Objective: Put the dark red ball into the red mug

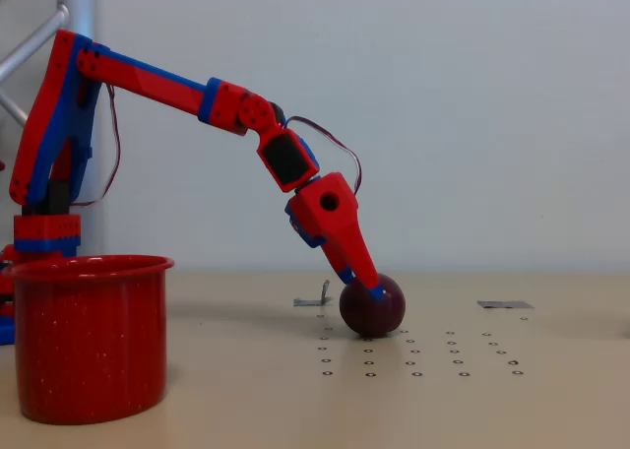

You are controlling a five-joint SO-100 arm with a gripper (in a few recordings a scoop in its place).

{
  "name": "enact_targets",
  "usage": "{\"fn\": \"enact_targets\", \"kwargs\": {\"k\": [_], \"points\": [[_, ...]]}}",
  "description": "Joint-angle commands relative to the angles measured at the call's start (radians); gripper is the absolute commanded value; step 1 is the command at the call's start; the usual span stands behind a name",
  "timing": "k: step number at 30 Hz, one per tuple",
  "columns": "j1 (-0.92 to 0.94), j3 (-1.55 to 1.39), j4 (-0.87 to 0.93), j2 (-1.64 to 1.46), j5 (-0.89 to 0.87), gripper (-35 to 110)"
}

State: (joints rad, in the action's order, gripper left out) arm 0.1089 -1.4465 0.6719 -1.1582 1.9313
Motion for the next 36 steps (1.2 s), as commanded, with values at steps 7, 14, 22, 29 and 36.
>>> {"fn": "enact_targets", "kwargs": {"k": [7, 14, 22, 29, 36], "points": [[-0.018, 0.097, -0.029, -0.009, 0.029, 45], [-0.049, 0.100, -0.044, 0.032, 0.028, 45], [-0.080, 0.130, -0.044, 0.063, 0.021, 45], [-0.080, 0.149, -0.043, 0.080, 0.037, 43], [-0.078, 0.152, -0.037, 0.083, 0.040, 37]]}}
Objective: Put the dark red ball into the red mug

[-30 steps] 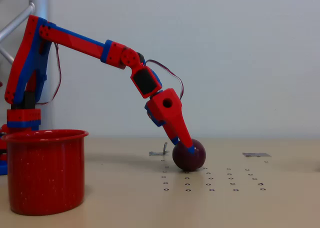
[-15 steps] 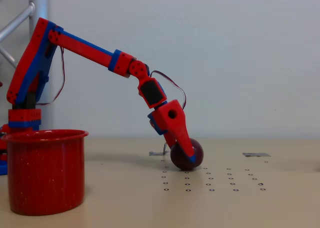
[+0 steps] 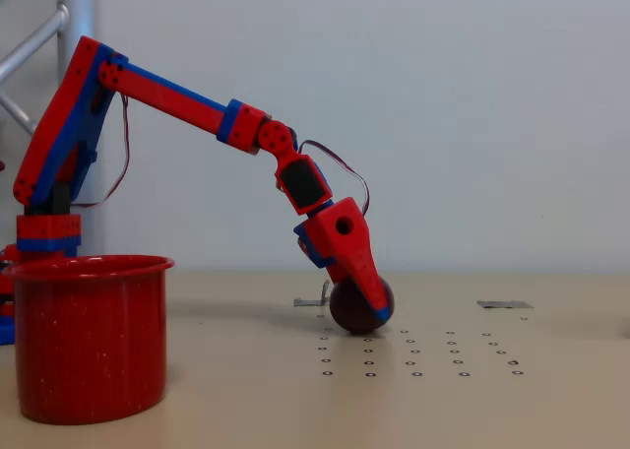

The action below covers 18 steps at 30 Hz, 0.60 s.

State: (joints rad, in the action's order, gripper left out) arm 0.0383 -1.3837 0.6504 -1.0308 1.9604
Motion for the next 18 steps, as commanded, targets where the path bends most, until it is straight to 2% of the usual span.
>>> {"fn": "enact_targets", "kwargs": {"k": [1, 9, 18], "points": [[-0.008, 0.089, -0.015, -0.043, 0.011, 36], [-0.005, 0.091, -0.008, -0.043, 0.005, 29], [0.005, 0.104, -0.003, -0.040, -0.020, 28]]}}
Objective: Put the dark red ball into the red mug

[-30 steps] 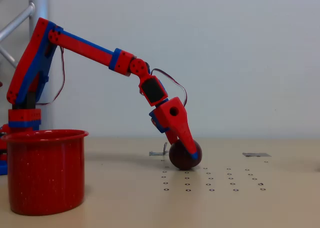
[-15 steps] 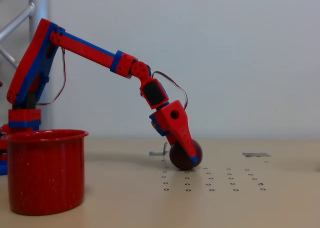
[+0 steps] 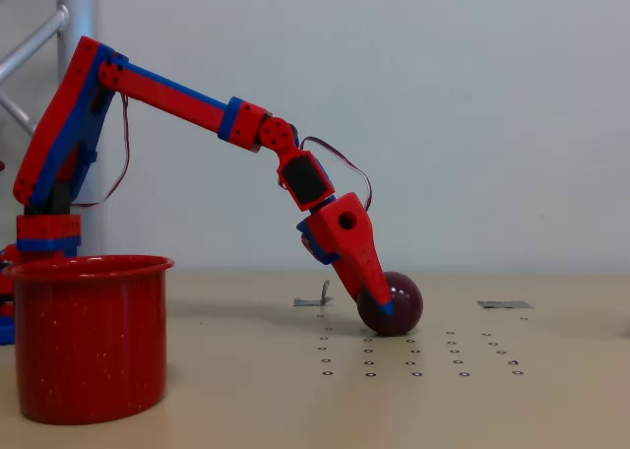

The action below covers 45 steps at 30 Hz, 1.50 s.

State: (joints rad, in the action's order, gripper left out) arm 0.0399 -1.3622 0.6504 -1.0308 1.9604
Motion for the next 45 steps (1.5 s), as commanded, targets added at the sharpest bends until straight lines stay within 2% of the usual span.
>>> {"fn": "enact_targets", "kwargs": {"k": [1, 6, 23, 45], "points": [[0.005, 0.084, -0.002, -0.040, -0.026, 29], [0.015, 0.091, 0.003, -0.035, -0.021, 36], [-0.006, 0.138, 0.002, -0.012, 0.005, 40], [-0.052, 0.247, 0.005, 0.061, 0.025, 36]]}}
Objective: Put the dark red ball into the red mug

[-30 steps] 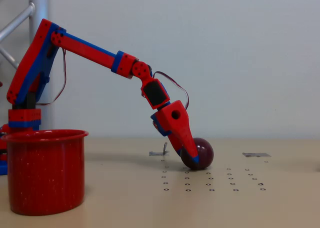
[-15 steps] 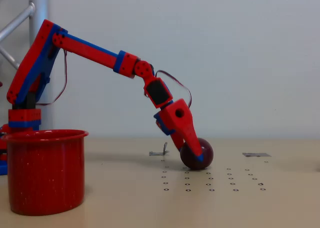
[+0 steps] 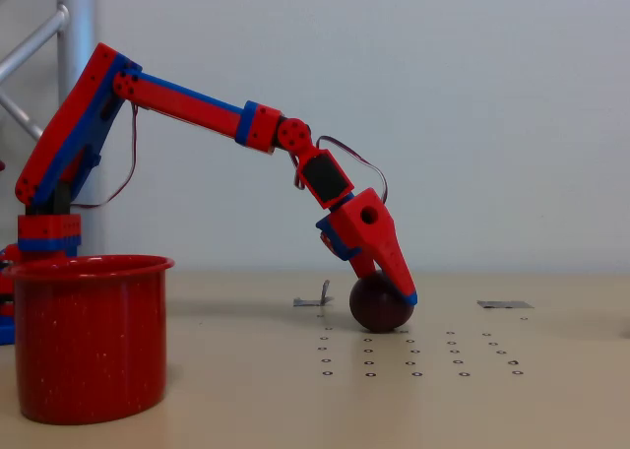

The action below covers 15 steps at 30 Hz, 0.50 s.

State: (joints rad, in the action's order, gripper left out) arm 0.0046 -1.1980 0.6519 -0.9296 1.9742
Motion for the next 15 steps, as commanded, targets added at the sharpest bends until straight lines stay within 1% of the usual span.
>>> {"fn": "enact_targets", "kwargs": {"k": [1, 9, 15], "points": [[-0.017, 0.083, 0.003, -0.040, 0.014, 36], [-0.017, 0.075, 0.003, -0.040, 0.017, 34], [-0.014, 0.066, 0.003, -0.038, 0.028, 30]]}}
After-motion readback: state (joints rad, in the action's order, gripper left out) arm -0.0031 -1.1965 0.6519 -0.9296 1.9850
